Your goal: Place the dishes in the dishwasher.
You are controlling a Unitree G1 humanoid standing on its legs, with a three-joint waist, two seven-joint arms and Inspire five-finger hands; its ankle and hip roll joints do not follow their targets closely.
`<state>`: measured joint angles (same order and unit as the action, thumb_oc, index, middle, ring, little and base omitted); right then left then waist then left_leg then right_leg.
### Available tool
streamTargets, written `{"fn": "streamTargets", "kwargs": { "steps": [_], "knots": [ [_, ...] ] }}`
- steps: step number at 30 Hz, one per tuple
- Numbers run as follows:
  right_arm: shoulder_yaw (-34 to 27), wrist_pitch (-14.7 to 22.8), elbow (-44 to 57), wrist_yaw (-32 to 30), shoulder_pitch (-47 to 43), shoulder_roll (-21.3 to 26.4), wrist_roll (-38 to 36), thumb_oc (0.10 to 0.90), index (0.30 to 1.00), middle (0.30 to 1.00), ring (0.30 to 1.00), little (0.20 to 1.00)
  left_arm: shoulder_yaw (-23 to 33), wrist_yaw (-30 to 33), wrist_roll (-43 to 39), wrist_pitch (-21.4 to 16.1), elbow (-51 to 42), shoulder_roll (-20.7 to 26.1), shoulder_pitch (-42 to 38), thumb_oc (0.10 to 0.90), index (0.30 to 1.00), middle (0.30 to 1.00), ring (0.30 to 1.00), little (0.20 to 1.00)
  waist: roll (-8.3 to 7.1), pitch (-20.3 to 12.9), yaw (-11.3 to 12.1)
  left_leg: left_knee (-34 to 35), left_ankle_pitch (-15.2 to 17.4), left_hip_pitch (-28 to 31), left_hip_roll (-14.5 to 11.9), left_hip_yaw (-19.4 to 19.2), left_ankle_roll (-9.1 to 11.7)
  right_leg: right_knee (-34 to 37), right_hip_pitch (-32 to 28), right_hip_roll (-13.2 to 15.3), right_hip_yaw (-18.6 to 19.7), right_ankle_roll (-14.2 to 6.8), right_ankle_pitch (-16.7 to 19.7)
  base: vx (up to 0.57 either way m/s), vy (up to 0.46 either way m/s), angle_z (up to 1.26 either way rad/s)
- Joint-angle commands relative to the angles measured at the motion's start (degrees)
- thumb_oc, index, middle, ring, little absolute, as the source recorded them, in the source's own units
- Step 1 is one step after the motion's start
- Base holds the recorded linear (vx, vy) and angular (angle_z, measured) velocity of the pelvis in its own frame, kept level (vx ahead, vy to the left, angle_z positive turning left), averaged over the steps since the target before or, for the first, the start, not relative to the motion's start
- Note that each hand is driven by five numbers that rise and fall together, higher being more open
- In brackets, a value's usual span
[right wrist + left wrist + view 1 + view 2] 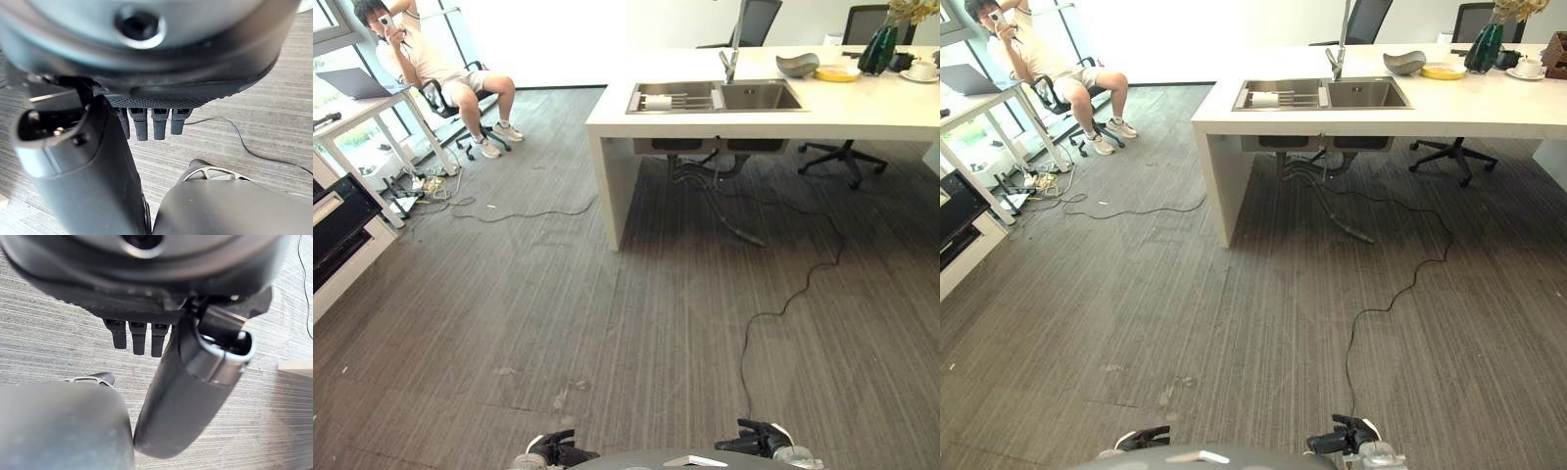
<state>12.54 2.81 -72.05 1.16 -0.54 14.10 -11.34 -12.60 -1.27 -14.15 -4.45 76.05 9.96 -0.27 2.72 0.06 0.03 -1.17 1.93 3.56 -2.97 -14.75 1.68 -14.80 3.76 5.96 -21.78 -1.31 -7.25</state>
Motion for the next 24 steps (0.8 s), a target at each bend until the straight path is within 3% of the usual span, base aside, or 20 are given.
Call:
{"fn": "streamTargets", "kwargs": {
  "steps": [1,24],
  "knots": [
    [2.28,0.81,-2.86,0.26,-2.7,0.02,0.85,0.8,0.9,0.9,0.9,0.9,-0.9,0.19,0.22,-1.89,-1.01,-0.96,-3.3,0.8,0.9,0.9,0.9,0.9,-2.48,0.19,0.63,6.17,-3.17,1.68,-1.01,-2.18,3.6,19.8,-8.86,3.11,-2.46,-8.18,8.15,0.0,0.0,0.0],
    [3.02,0.69,-5.15,-0.23,-2.22,-0.73,1.29,0.8,0.9,0.9,0.9,0.9,-3.89,2.67,6.52,-1.75,1.12,-2.21,-4.27,0.8,0.9,0.9,0.9,0.9,-2.79,0.17,0.73,6.17,-2.82,2.11,-0.97,-2.0,3.51,19.8,-9.39,2.92,-2.64,-8.1,7.81,0.0,0.0,0.0]
  ]
}}
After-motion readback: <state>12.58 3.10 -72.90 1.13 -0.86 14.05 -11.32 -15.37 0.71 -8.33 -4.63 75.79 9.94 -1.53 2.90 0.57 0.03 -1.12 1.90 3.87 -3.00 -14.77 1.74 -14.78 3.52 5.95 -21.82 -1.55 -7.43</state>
